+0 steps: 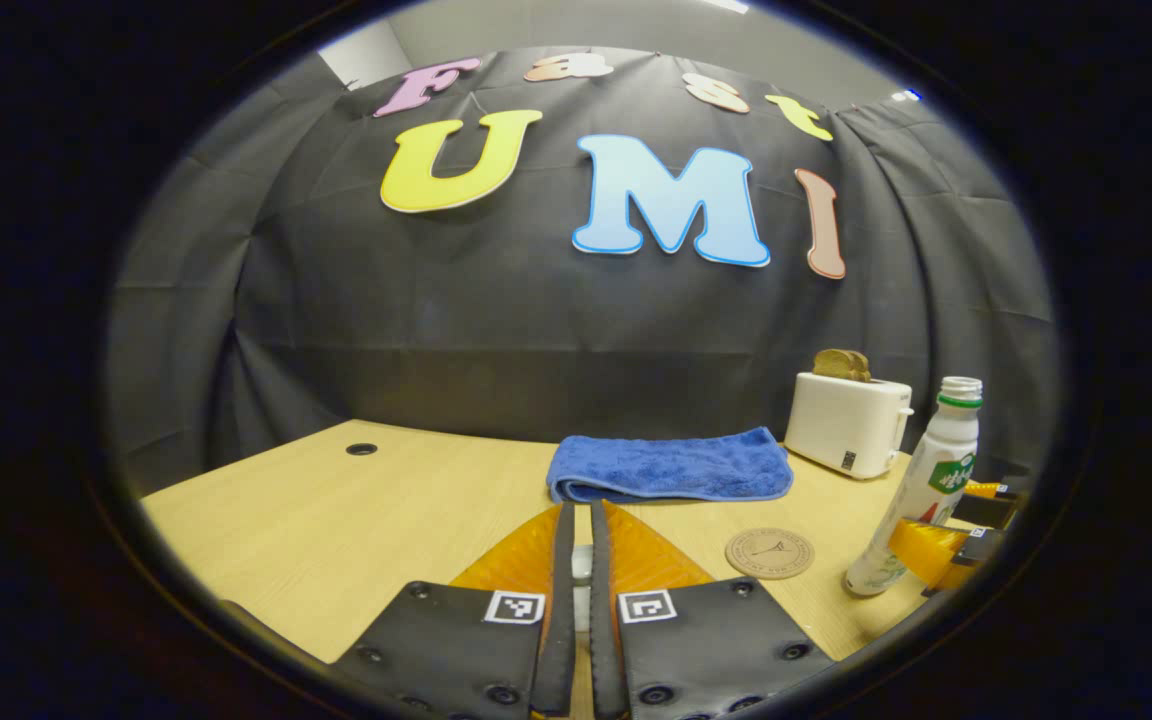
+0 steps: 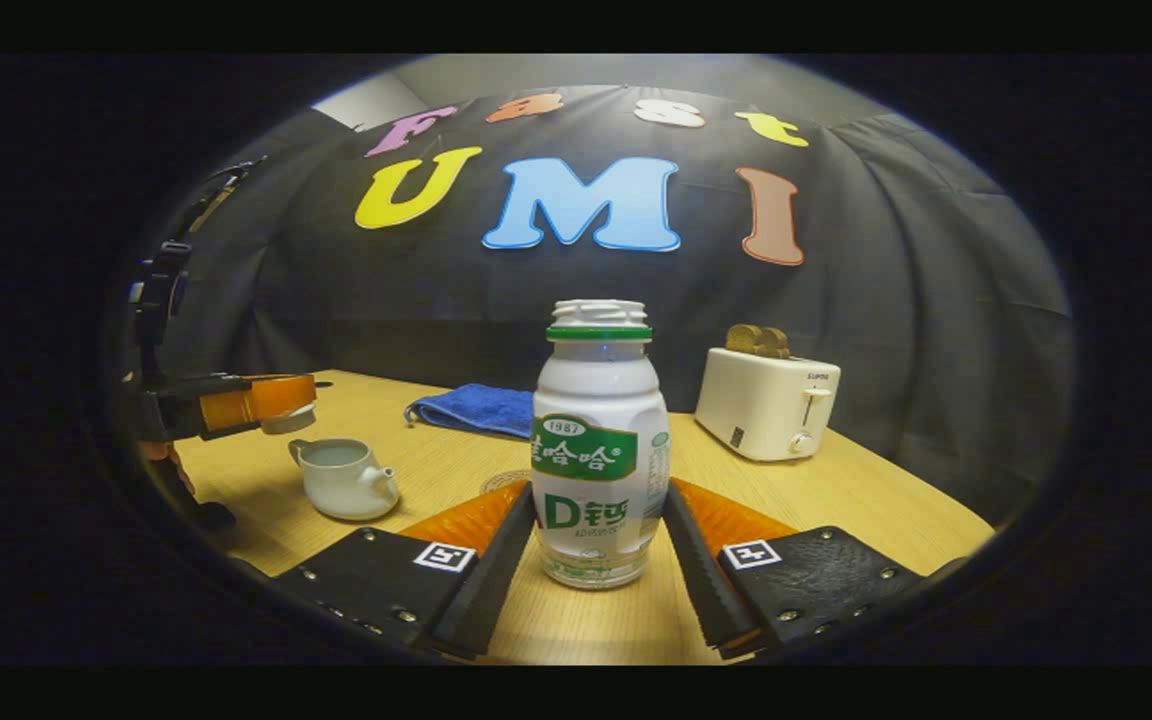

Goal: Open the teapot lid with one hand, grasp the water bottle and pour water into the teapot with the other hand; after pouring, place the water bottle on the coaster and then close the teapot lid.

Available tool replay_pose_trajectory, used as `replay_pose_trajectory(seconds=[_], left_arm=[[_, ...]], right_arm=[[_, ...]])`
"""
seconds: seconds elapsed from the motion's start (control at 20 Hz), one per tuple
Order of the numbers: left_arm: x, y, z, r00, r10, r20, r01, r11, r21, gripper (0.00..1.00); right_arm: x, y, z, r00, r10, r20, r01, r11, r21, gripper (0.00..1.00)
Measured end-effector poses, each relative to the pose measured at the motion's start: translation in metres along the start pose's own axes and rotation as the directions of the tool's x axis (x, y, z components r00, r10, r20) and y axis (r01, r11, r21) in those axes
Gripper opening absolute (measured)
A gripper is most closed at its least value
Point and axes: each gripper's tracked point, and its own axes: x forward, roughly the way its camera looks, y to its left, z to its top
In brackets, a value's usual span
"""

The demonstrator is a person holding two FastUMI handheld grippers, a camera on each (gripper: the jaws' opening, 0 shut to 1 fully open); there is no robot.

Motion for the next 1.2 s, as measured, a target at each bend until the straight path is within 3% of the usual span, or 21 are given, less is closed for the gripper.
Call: replay_pose_trajectory(seconds=[0.25, 0.55, 0.75, 1.1, 1.15, 1.2], left_arm=[[0.000, 0.001, 0.003, 1.000, 0.002, 0.004, -0.002, 1.000, 0.003, 0.13], [-0.002, 0.007, 0.005, 1.000, 0.012, 0.011, -0.012, 1.000, 0.004, 0.17], [-0.002, 0.008, 0.005, 1.000, 0.012, 0.008, -0.012, 1.000, 0.004, 0.13], [-0.003, 0.024, 0.007, 0.999, 0.040, 0.008, -0.040, 0.999, -0.011, 0.13], [-0.003, 0.028, 0.009, 0.999, 0.046, 0.008, -0.046, 0.999, -0.019, 0.17], [-0.004, 0.033, 0.008, 0.998, 0.054, 0.008, -0.054, 0.998, -0.028, 0.13]], right_arm=[[0.001, -0.008, 0.010, 0.998, -0.054, 0.024, 0.056, 0.994, -0.098, 0.75], [0.002, -0.011, 0.027, 0.993, -0.091, 0.069, 0.107, 0.956, -0.273, 0.75], [0.004, -0.007, 0.034, 0.992, -0.093, 0.090, 0.120, 0.919, -0.376, 0.75], [0.009, 0.007, 0.033, 0.995, -0.054, 0.090, 0.095, 0.834, -0.544, 0.76], [0.010, 0.010, 0.031, 0.995, -0.049, 0.085, 0.088, 0.821, -0.563, 0.76], [0.011, 0.012, 0.030, 0.995, -0.047, 0.083, 0.087, 0.806, -0.586, 0.75]])
